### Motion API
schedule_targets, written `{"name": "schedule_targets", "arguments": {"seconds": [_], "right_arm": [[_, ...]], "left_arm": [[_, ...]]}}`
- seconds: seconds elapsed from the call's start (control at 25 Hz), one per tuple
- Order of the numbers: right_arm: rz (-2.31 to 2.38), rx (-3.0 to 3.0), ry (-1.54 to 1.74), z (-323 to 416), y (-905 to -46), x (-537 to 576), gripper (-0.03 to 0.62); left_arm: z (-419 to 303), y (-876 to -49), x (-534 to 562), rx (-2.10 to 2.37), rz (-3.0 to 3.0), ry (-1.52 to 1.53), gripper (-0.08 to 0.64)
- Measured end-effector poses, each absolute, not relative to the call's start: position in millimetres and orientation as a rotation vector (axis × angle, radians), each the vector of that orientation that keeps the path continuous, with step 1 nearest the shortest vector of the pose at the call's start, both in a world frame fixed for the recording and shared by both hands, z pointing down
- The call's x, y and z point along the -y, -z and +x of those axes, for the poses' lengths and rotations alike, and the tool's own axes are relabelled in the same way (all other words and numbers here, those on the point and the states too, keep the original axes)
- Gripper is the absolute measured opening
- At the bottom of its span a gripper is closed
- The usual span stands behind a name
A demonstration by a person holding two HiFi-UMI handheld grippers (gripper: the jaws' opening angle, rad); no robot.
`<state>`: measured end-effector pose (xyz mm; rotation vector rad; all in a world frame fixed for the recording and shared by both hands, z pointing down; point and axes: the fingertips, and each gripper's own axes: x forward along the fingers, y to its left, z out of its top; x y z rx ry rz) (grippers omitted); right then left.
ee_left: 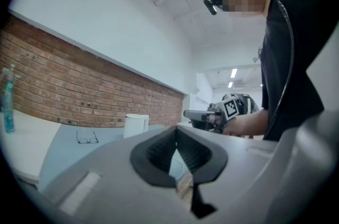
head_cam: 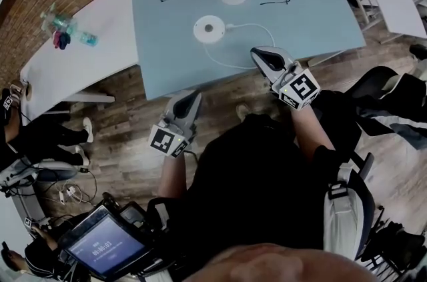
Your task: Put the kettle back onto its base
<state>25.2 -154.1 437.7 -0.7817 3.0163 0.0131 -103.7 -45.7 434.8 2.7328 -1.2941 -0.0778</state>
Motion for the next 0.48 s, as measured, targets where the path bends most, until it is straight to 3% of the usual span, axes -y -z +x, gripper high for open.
{"name": "schedule_targets", "arguments": {"seconds": [0.48], "right_arm": [[-0.683, -3.048, 0.008, 33, -450, 193, 0.003]], "left_arm": [[-77, -435, 98, 1.296, 2.742, 0.052, 0.002]]}}
